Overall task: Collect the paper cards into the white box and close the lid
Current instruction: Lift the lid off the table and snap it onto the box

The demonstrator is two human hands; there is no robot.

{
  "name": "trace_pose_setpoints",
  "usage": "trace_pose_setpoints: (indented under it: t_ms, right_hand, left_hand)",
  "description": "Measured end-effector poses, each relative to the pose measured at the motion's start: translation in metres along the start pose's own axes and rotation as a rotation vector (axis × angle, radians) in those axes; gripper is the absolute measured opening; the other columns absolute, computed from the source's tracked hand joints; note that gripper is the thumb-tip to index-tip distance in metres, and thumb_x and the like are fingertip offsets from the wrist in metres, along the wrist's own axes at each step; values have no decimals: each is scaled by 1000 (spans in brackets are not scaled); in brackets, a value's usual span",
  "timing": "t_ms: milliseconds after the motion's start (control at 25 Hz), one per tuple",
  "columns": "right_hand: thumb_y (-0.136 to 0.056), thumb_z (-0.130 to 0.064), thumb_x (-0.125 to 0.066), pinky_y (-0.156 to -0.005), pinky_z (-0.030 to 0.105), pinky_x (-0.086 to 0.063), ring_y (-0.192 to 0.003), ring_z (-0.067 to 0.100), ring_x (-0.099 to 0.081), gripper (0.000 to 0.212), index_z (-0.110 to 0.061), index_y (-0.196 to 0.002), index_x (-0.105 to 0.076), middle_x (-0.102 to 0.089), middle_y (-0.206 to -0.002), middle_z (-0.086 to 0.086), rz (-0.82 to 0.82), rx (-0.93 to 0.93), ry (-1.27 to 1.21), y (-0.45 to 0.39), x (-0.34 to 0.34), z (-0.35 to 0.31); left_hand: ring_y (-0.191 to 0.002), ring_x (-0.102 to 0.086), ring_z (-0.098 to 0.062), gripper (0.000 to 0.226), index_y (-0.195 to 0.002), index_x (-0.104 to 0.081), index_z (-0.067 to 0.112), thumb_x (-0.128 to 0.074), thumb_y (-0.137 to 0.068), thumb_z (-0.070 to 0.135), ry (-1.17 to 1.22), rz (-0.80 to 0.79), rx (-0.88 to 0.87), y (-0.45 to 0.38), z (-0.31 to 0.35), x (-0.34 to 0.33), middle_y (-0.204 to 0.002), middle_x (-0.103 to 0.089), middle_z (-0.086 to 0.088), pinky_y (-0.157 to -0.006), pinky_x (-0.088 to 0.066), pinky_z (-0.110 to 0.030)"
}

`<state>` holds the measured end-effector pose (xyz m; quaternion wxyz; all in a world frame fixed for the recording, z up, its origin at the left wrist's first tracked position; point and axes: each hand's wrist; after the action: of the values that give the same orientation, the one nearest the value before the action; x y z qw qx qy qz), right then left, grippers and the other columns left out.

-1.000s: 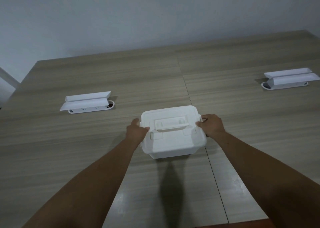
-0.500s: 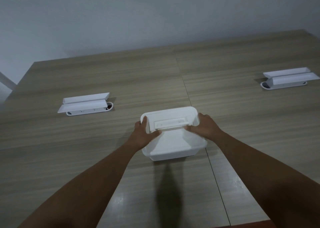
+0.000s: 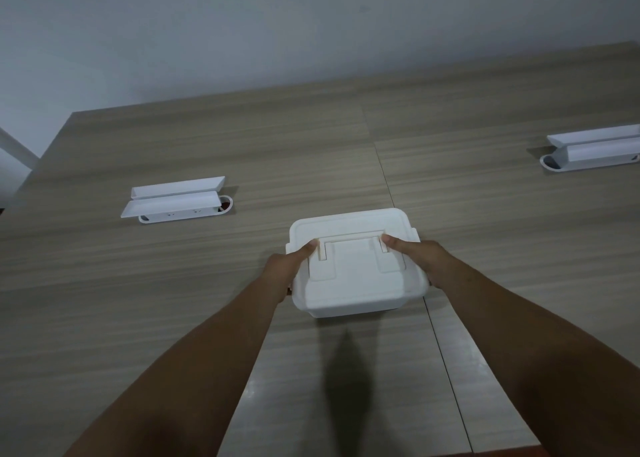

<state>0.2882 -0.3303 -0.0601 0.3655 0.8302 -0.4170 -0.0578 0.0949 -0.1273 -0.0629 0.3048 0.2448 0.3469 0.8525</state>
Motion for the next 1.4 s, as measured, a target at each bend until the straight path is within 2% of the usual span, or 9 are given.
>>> trace_pose_setpoints:
  t_ms: [120,200,320,440,600,800,920,1120,1400]
  right_hand:
    - [-47,-53,-90,-69,34,-55,-85,25,-71,64,-14,-94,-72,-75,-95,7,-54,-62,-87,-2,-2,2]
    - [-49,-51,-91,-69,35,-55,-83,26,-70,59,-15,-92,-71,-74,-94,7,-65,-93,-124,-2,-3,2]
    - [-49,-50,-91,-87,44,-55,-92,30,-69,63,-14,-97,-70,-73,-100,9,-69,-110,-142,-2,-5,2]
    - [-48,-50,-91,-86,47,-56,-92,31,-69,66,-14,-99,-70,-74,-100,9,-85,-131,-147,1,-6,-1]
    - [-38,-52,-93,-48,37,-57,-57,25,-73,67,-17,-90,-69,-77,-65,3,-94,-221,-154,4,-1,-3]
    - [-32,-39,-98,-82,59,-55,-79,34,-76,77,-12,-99,-73,-79,-88,8,-87,-209,-307,3,0,0]
    - [-43,-41,-95,-90,46,-54,-95,32,-69,77,-7,-108,-69,-74,-106,10,77,-98,-300,5,-8,0]
    - [-72,-60,-71,-71,32,-45,-89,27,-64,54,-15,-101,-63,-70,-103,6,586,197,182,17,-37,7]
    - [-87,-60,-52,-86,40,-50,-107,30,-63,59,-12,-121,-58,-67,-116,7,674,309,391,14,-45,18]
  left_hand:
    - [-92,-70,-21,82,-112,-68,15,-84,-49,64,69,-50,16,-2,-5,1,-102,-75,-2,-73,-55,-33]
    - [-87,-71,-20,72,-104,-70,15,-87,-50,59,78,6,-32,-4,-5,1,-99,-75,-3,-72,-55,-31]
    - [-77,-68,-18,51,-83,-68,17,-86,-55,56,7,131,-130,-3,-1,-3,-94,-74,-4,-62,-51,-28]
    - [-87,-66,-27,67,-98,-67,5,-77,-64,62,-187,276,-217,1,2,-9,-97,-69,-7,-71,-50,-32]
    - [-102,-65,-35,74,-108,-62,-3,-67,-75,63,-364,362,-247,5,8,-20,-110,-69,-17,-75,-46,-33]
    - [-119,-57,-39,78,-128,-45,-6,-58,-85,59,-400,395,-240,2,8,-35,-130,-59,-22,-91,-44,-40]
    - [-120,-55,-39,78,-131,-41,-4,-59,-85,57,-352,377,-230,1,7,-35,-132,-56,-22,-83,-39,-37]
    - [-117,-57,-37,79,-133,-42,0,-59,-83,60,-323,372,-248,-2,1,-32,-131,-58,-18,-83,-39,-37]
    - [-115,-58,-36,76,-130,-46,1,-61,-82,59,-296,383,-269,-3,-1,-34,-127,-60,-17,-83,-40,-37]
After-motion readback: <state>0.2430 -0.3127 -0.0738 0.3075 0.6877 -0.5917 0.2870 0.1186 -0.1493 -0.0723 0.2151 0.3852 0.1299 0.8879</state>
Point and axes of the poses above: each hand's wrist, its own y-axis away from the middle knuckle, its own x-axis out of the back of the hand, z = x × y
